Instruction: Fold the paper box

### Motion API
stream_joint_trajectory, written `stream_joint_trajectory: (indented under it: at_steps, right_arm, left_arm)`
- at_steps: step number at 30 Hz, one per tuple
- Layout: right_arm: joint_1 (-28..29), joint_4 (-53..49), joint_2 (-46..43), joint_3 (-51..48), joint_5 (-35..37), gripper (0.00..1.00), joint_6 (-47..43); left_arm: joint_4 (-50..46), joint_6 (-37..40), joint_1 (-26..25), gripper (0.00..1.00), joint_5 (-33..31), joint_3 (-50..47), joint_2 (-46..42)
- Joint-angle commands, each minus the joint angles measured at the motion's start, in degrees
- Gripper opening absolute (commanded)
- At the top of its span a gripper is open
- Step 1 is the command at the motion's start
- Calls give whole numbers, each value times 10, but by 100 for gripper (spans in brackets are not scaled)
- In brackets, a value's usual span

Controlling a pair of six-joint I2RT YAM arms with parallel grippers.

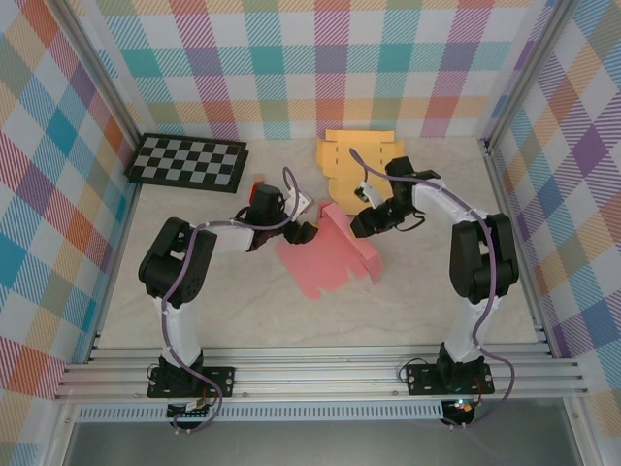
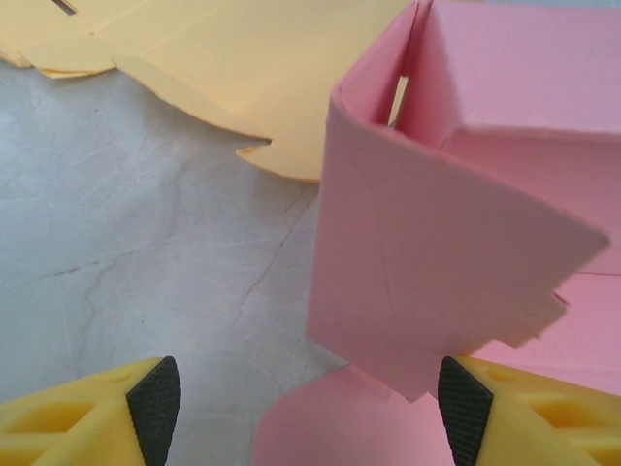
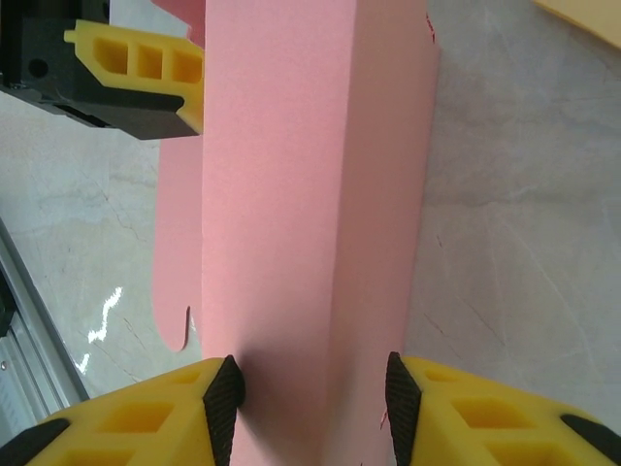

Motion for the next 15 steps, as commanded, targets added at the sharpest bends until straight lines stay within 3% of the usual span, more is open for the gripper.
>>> stream_joint_trajectory:
  at_steps: [1,10,15]
  right_arm:
    - [-3,-26,12,4,4,46,-41]
    - [0,-33,0,-2,-25,46,-74]
    - [22,-42,10,10,13,45,-96]
  left_arm:
    - [-1,3,9,73,12,10,-20]
    - [-53,54,4,74,69,60,3]
    - [-71,82,-4,74,58,74,9]
